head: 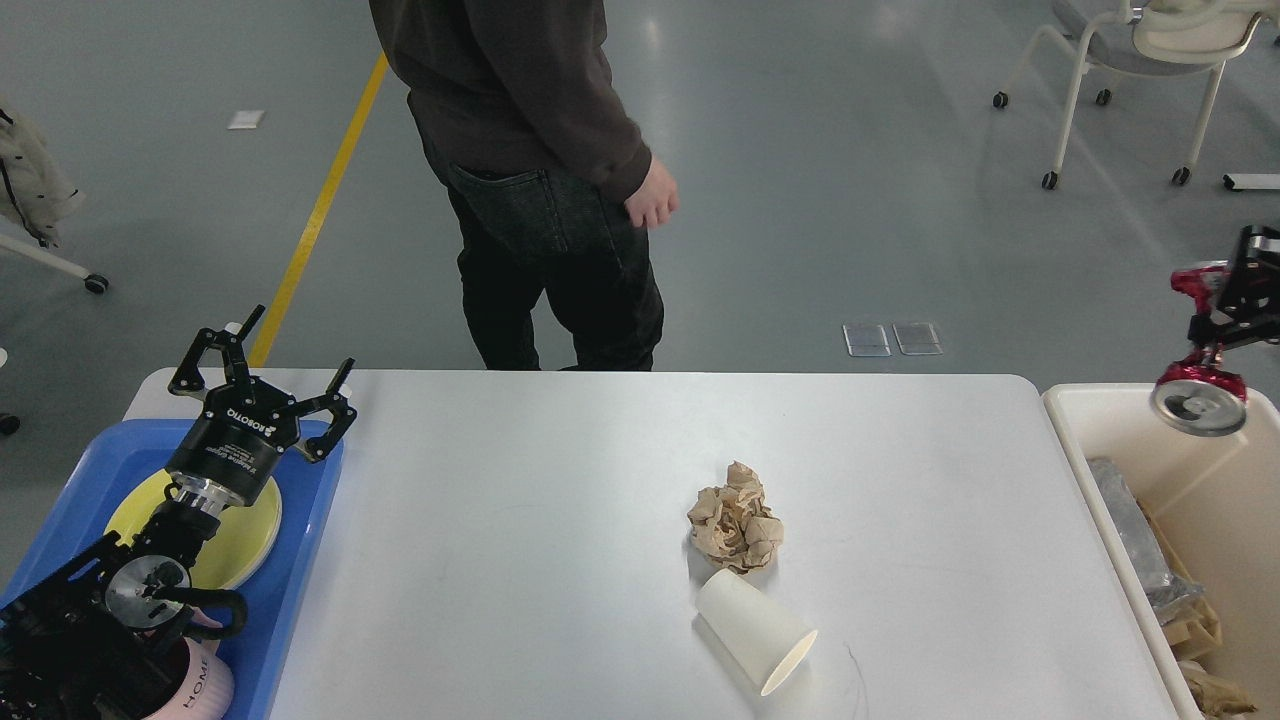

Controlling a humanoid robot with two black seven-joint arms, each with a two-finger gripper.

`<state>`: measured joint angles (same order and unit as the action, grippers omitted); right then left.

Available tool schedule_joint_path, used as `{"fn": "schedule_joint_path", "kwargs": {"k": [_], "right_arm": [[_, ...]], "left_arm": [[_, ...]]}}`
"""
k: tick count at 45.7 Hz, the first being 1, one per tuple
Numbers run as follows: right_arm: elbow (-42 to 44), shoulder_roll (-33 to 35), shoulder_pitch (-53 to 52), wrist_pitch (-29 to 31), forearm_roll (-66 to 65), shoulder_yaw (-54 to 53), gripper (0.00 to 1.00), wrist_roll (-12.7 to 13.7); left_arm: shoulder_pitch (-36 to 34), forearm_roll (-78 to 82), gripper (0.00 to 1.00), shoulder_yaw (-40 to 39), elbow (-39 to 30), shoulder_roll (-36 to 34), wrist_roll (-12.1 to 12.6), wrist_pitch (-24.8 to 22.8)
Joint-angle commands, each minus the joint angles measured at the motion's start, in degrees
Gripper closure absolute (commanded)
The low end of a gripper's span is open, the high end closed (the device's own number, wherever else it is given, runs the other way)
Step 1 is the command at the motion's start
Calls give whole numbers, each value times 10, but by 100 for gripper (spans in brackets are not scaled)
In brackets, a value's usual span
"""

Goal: Tidy desktop
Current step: 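Lift the pink wrapper and drop it into the bin, then reach the right gripper to the tall white paper cup and grasp it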

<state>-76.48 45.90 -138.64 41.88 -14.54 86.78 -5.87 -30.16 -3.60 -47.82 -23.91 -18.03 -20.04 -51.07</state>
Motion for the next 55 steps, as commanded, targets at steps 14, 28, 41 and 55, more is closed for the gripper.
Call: {"fn": "schedule_joint_path", "kwargs": {"k": [14,28,41,55], "right_arm": [[368,17,628,-252,-47,-187,100,-23],[541,-67,943,-320,-48,-428,0,-16],[537,-69,938,-320,-48,-433,0,-17],[175,33,481,-160,-55,-305,0,-8]], "left_arm": [[-1,0,0,1,0,1,0,0],[-1,0,0,1,0,1,0,0],[-1,0,0,1,0,1,0,0],[-1,0,0,1,0,1,0,0]]}}
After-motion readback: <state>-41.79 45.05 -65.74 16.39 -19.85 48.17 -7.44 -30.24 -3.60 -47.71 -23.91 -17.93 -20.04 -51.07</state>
